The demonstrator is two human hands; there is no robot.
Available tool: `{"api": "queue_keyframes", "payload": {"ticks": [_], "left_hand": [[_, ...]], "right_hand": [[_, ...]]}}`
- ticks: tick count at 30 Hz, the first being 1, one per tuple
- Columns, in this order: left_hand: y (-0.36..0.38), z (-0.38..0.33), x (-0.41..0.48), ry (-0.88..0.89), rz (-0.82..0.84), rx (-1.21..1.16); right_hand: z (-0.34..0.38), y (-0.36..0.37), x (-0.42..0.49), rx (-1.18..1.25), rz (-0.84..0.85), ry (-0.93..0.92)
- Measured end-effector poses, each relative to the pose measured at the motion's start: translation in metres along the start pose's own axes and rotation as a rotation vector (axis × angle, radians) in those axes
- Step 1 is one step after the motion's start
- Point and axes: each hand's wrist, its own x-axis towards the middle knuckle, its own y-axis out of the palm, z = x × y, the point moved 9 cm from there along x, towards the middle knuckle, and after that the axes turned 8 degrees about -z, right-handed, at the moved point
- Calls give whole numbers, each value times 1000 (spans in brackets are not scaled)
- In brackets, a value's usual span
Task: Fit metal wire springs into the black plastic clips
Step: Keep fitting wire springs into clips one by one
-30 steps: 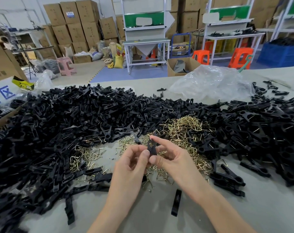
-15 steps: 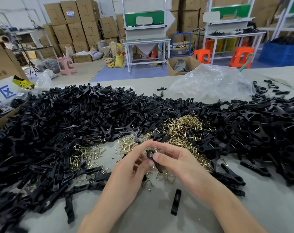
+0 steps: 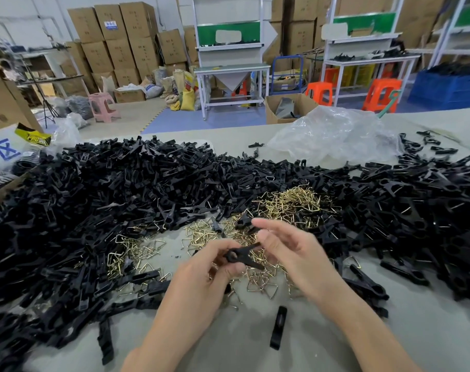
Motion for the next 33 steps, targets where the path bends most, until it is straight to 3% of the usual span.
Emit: {"api": "queue_keyframes", "payload": {"ticks": [3,6,8,16,20,23,26,28,33], "left_hand": [[-7,7,3,-25,-81,43],[-11,9,5,-27,-139,45],[-11,9,4,-17,-163,50],[-6,12,2,-42,-142,38],[-7,10,1,-44,-141,33],[-6,8,1,-32,-144,19],[-6,4,1,-18,-133,26],[-5,3,0,-21,-118,27],[-2,3,-1,-28,-95,9]], "right_hand": [[19,-36,0,-505,-383,-264],[0,-33,4,-918,-287,-147],[-16,-26,6,-1041,-200,-91],[3,-20,2,-936,-295,-280],[19,-31,-3,-603,-417,-286],[14,-33,-3,-244,-392,-147],[-1,-32,1,-91,-357,11],[-3,-32,0,-142,-361,20],[15,-16,-6,-584,-265,-218]]}}
